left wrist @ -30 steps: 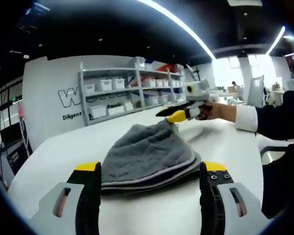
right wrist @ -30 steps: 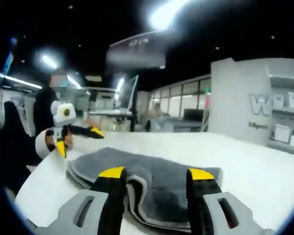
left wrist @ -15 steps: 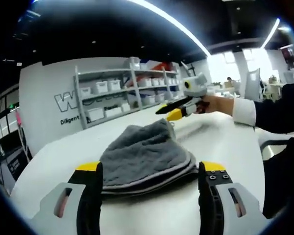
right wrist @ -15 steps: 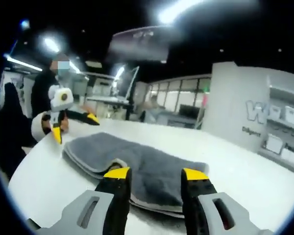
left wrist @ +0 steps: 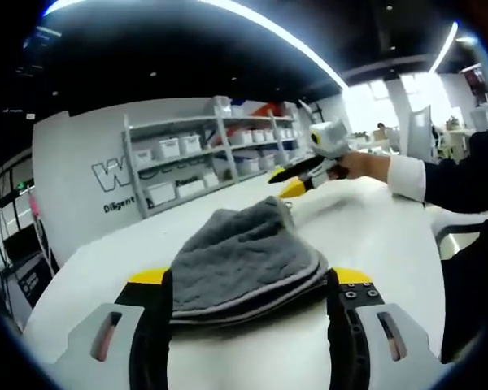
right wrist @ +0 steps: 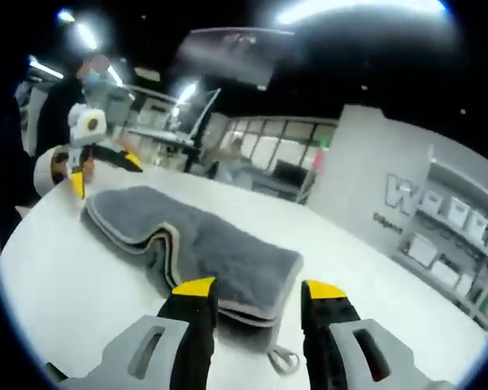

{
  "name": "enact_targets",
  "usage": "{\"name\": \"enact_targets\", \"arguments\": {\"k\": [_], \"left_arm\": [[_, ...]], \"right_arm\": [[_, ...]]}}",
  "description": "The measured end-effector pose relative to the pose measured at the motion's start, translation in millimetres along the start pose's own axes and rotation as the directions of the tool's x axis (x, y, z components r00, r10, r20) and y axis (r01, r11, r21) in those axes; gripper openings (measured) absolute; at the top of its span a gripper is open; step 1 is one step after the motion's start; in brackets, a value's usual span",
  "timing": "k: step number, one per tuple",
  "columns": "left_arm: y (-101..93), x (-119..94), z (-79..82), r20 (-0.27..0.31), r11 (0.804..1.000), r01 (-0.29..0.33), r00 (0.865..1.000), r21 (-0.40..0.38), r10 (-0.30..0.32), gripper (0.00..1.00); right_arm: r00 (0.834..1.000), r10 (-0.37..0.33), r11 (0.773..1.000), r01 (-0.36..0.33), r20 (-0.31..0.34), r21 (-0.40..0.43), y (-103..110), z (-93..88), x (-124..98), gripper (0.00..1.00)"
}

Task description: Open the folded towel by lifting each exposed corner and separating the folded layers until the towel lies flat within the target outline without major curled edges

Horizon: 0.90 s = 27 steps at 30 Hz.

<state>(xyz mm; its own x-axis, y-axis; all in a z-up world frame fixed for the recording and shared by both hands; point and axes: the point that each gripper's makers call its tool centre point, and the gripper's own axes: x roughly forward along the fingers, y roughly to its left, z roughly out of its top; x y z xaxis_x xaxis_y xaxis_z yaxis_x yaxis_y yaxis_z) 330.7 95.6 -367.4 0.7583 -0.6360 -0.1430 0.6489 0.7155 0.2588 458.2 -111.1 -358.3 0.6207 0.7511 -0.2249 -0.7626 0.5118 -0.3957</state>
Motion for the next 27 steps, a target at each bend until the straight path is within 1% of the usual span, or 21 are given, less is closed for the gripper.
{"name": "enact_targets", "arguments": {"k": [2,4,8,10,12,14,17,19,21,22,23,25,27], "left_arm": [[0.5,-0.1,-0.2,-0.001,1.0,0.0,1.0,-0.001,0.0,0.76],[0.8,0.1,-0.8,-0.004,1.0,0.001,1.0,-0.003,-0.001,0.76],[1.9,0.7,-1.8,-0.01,1.0,-0.002,1.0,-0.005,0.002,0.76],[2.6,0.9,-2.2,-0.012,1.0,-0.003,1.0,-0.004,0.003,0.76],[3.6,1.0,-2.4,-0.013,1.0,-0.006,1.0,-0.002,0.006,0.76],[4.4,1.1,-2.5,-0.014,1.0,-0.007,1.0,-0.002,0.007,0.76],[4.5,1.4,-2.1,-0.013,1.0,-0.009,1.0,-0.002,0.009,0.76],[5.5,2.2,-2.5,-0.015,1.0,-0.007,1.0,-0.006,0.007,0.75],[5.9,2.9,-3.3,-0.018,1.0,-0.006,1.0,-0.009,0.006,0.75],[6.2,3.1,-3.8,-0.021,1.0,-0.006,1.0,-0.011,0.006,0.75],[6.7,3.2,-4.3,-0.023,1.0,-0.007,1.0,-0.012,0.007,0.75],[7.8,3.2,-4.9,-0.026,1.0,-0.008,1.0,-0.011,0.007,0.75],[7.5,3.3,-5.3,-0.029,1.0,-0.008,1.0,-0.011,0.008,0.75]], "right_arm": [[1.0,0.0,1.0,0.0,-0.017,-0.024,1.3,-4.7,-4.2,0.38],[1.0,-0.007,0.999,0.007,-0.02,-0.039,0.2,-5.8,-6.3,0.39],[0.998,-0.048,0.995,0.043,-0.046,-0.086,-7.8,-11.5,-11.9,0.4],[0.996,-0.078,0.989,0.071,-0.053,-0.132,-12.3,-12.3,-12.7,0.41],[0.995,-0.089,0.983,0.079,-0.054,-0.168,-11.4,-12.5,-12.7,0.41],[0.992,-0.098,0.973,0.079,-0.076,-0.217,-10.2,-16.1,-12.2,0.41],[0.987,-0.129,0.944,0.094,-0.092,-0.315,-10.0,-17.6,-7.9,0.43],[0.988,-0.122,0.938,0.083,-0.097,-0.336,-4.9,-18.5,-4.4,0.44],[0.985,-0.13,0.909,0.072,-0.115,-0.411,-3.6,-20.7,-2.0,0.46],[0.981,-0.15,0.898,0.083,-0.124,-0.431,-5.7,-21.7,-1.2,0.47],[0.979,-0.164,0.892,0.096,-0.118,-0.441,-7.6,-20.7,0.1,0.47],[0.98,-0.171,0.884,0.107,-0.103,-0.455,-7.6,-17.3,1.5,0.47],[0.979,-0.184,0.867,0.117,-0.092,-0.485,-7.9,-14.7,2.6,0.46]]}}
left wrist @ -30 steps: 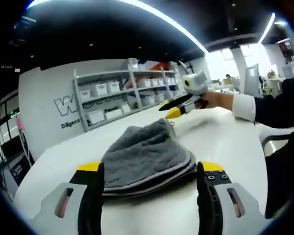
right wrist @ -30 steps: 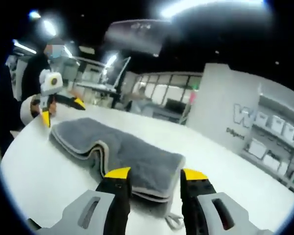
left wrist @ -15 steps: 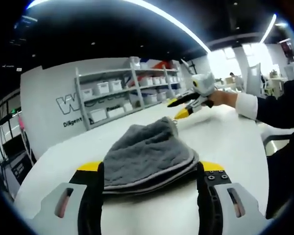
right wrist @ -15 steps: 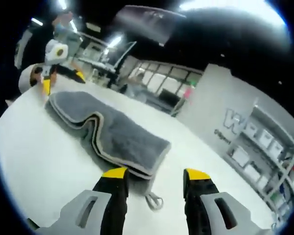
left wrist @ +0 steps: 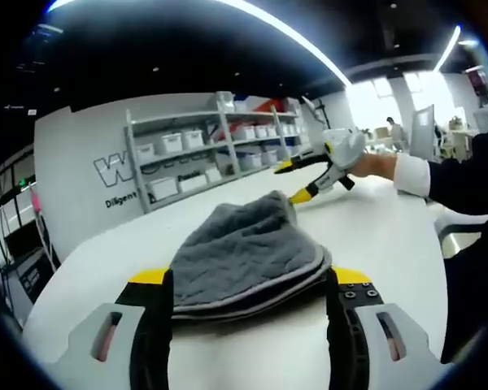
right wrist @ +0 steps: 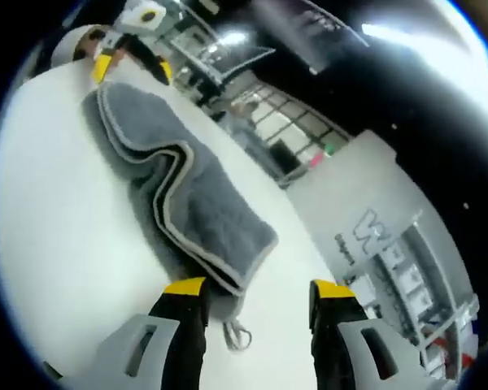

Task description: Open the folded towel by lifting each exposed corner and separating the folded layers until the towel lies flat within the target outline without major curled edges

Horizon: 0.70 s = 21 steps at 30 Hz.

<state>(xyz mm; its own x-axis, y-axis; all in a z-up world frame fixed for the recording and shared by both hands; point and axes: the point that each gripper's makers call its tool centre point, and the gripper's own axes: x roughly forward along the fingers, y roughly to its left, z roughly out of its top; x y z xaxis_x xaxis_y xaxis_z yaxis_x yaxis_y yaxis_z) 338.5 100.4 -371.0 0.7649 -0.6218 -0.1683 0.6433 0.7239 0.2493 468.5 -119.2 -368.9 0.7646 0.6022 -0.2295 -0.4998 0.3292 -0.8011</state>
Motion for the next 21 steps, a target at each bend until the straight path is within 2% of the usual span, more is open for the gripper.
{"name": "enact_targets", "arguments": {"k": [3,9,14,17,21], "left_arm": [[1.3,0.2,-0.3,-0.001,1.0,-0.002,1.0,0.0,0.002,0.75],[-0.4,0.7,-0.3,-0.001,1.0,-0.006,1.0,-0.004,0.006,0.74],[-2.6,2.2,-1.1,-0.001,1.0,-0.001,1.0,-0.014,0.001,0.73],[-2.7,2.4,-0.8,0.001,1.0,-0.002,1.0,-0.016,0.002,0.73],[-4.0,2.6,-1.1,-0.001,1.0,-0.001,1.0,-0.015,0.001,0.73]], "right_arm": [[1.0,0.005,0.997,-0.007,-0.027,-0.075,6.3,-1.1,4.0,0.46],[0.999,-0.039,0.983,0.038,-0.002,-0.182,5.3,13.0,5.8,0.41],[1.0,0.002,0.961,-0.006,-0.016,-0.276,21.4,15.0,12.4,0.35],[1.0,0.005,0.948,-0.011,-0.02,-0.317,26.8,18.4,14.5,0.26],[0.999,0.021,0.939,-0.031,-0.032,-0.342,34.0,20.8,16.4,0.07]]}}
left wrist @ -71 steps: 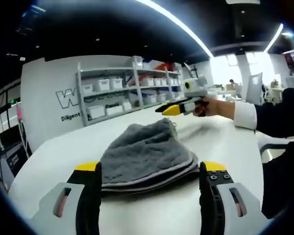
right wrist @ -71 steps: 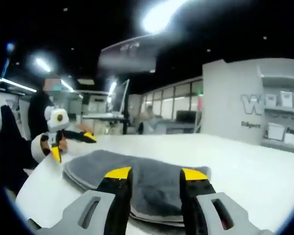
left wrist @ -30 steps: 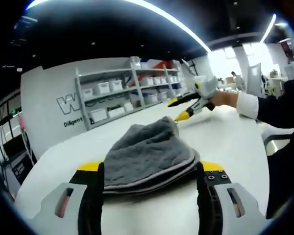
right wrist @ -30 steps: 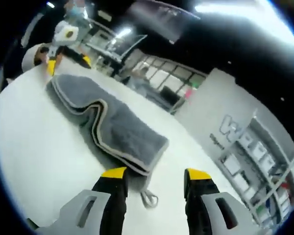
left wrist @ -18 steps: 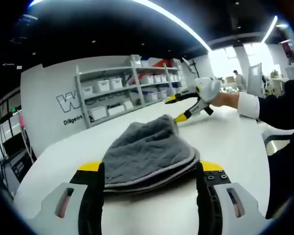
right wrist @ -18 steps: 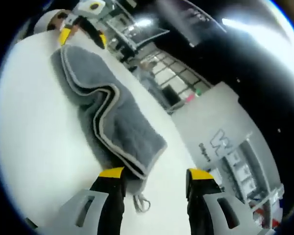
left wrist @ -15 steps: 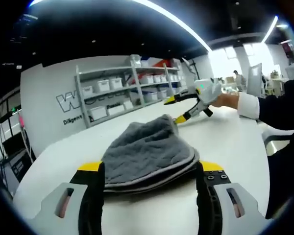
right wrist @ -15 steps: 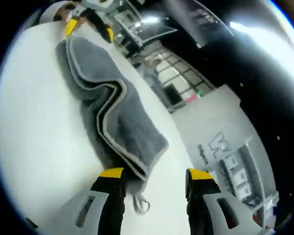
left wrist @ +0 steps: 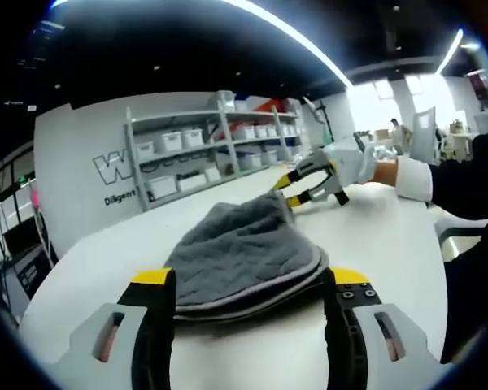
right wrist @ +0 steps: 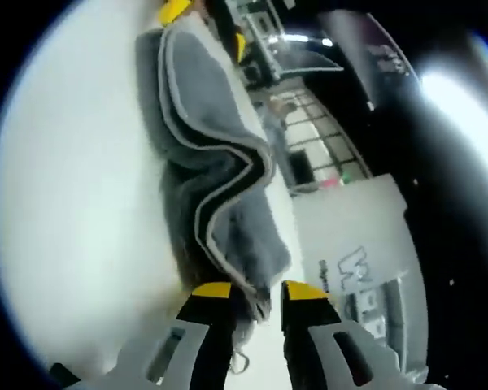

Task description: Open the folded towel by lifting each exposed corner and separating the folded layers until the towel lies flat within the target outline without major curled edges

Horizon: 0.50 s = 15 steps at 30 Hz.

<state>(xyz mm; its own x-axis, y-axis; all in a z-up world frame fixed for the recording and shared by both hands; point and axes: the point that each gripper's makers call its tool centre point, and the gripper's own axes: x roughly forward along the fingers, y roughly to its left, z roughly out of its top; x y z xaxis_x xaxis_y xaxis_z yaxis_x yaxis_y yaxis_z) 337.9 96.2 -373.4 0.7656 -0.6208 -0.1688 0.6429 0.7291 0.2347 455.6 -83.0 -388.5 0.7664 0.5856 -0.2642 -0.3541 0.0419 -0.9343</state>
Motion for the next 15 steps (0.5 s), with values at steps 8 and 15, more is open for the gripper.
{"name": "enact_targets", "arguments": {"k": [8,15], "left_arm": [[-1.1,0.0,1.0,0.003,1.0,0.003,1.0,0.0,-0.003,0.73],[-2.2,2.2,3.0,0.009,1.0,0.0,1.0,0.003,0.0,0.73]], "right_arm": [[0.999,-0.046,0.997,0.045,0.021,0.069,-13.7,4.7,-2.7,0.01],[0.993,-0.111,0.968,0.098,0.045,0.232,-32.2,7.6,-5.0,0.0]]}}
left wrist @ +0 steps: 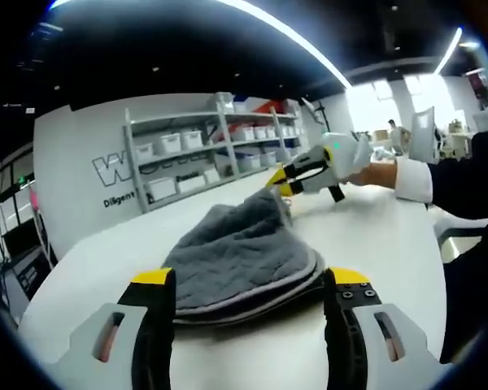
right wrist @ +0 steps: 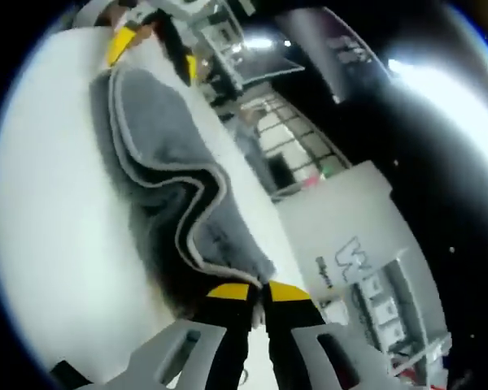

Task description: Open the folded towel by lifting each exposed corner and separating the folded layers until the towel lies flat within the target outline without major curled edges

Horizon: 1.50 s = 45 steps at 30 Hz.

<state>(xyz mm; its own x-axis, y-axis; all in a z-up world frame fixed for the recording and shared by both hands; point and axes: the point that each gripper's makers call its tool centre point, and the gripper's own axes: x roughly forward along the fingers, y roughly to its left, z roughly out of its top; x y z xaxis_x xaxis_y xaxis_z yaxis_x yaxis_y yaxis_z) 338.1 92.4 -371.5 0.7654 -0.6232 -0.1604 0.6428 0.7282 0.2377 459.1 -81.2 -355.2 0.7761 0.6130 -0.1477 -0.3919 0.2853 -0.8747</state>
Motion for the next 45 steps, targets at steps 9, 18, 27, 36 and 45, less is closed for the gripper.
{"name": "enact_targets", "arguments": {"k": [9,18,27,36,45], "left_arm": [[-5.9,4.5,-0.4,-0.009,1.0,0.002,1.0,0.027,-0.002,0.72],[-10.7,8.0,0.1,-0.026,0.991,-0.042,0.999,0.126,0.046,0.69],[-14.1,12.0,-0.5,-0.051,0.979,-0.039,0.997,0.199,0.05,0.62],[-35.7,21.5,1.7,-0.076,0.963,0.055,0.996,0.266,-0.036,0.39],[-45.5,20.6,-1.0,-0.085,0.947,0.104,0.993,0.305,-0.082,0.26]], "right_arm": [[1.0,-0.004,0.99,0.002,0.012,0.138,-3.8,1.6,1.7,0.0],[1.0,-0.009,0.995,0.009,0.003,0.104,-3.4,0.6,3.2,0.0],[1.0,-0.019,0.996,0.019,0.004,0.085,-5.1,2.6,3.4,0.0],[1.0,-0.023,0.997,0.023,-0.001,0.078,-5.6,1.8,3.8,0.0],[0.999,-0.042,0.996,0.042,0.003,0.078,-10.3,2.6,2.8,0.0]]}}
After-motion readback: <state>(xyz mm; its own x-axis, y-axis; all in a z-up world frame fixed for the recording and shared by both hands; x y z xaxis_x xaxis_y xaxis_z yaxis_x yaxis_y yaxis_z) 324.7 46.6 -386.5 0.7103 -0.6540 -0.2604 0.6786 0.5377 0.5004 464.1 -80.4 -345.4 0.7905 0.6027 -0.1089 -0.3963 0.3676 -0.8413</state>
